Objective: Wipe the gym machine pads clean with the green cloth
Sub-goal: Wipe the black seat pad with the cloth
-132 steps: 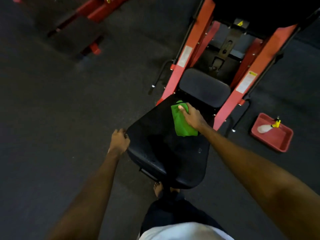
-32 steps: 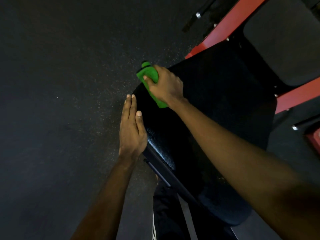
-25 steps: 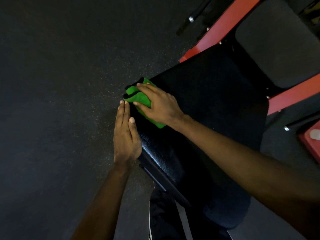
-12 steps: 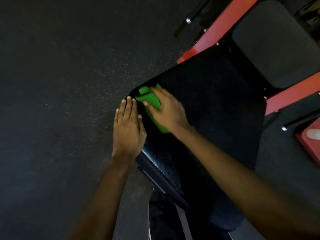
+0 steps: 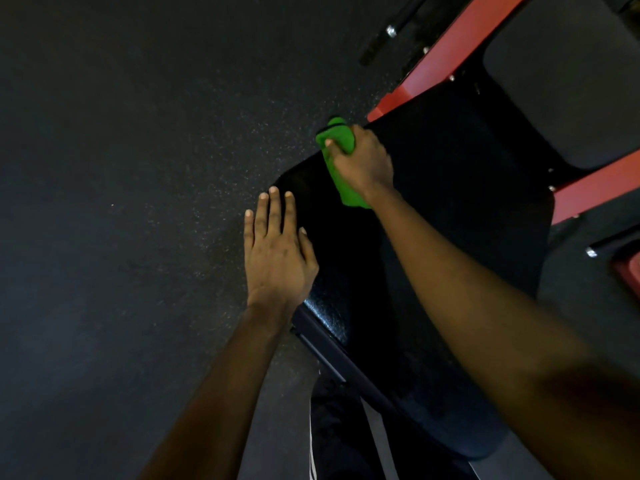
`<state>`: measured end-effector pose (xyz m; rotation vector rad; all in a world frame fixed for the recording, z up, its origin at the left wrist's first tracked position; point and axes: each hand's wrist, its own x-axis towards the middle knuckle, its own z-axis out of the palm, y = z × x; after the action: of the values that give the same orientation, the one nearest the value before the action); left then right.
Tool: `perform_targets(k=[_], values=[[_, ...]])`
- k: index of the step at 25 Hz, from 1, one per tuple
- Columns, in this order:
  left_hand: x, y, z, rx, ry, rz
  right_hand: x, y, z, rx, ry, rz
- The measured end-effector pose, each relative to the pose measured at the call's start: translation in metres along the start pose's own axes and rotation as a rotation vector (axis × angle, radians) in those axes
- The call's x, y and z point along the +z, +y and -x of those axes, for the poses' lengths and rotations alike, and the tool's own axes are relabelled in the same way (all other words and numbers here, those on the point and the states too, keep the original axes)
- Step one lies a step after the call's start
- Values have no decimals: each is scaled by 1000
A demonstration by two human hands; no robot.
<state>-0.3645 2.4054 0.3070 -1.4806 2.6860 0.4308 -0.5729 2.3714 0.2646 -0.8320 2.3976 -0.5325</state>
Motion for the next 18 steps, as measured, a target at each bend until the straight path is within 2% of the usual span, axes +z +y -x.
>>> perform_targets(k=[4, 7, 13, 14, 18], values=[[-3, 1, -2, 1, -9, 19, -9, 16, 90, -172, -81, -29], [-3, 1, -2, 2, -17, 20, -11, 36, 108, -222, -9, 25], [0, 0, -2, 3, 6, 39, -8, 10, 1, 129, 52, 22], [0, -1, -2, 2, 12, 47, -7, 6, 7, 109, 26, 33], [0, 0, -1, 9, 21, 35, -13, 15, 90, -169, -61, 33]])
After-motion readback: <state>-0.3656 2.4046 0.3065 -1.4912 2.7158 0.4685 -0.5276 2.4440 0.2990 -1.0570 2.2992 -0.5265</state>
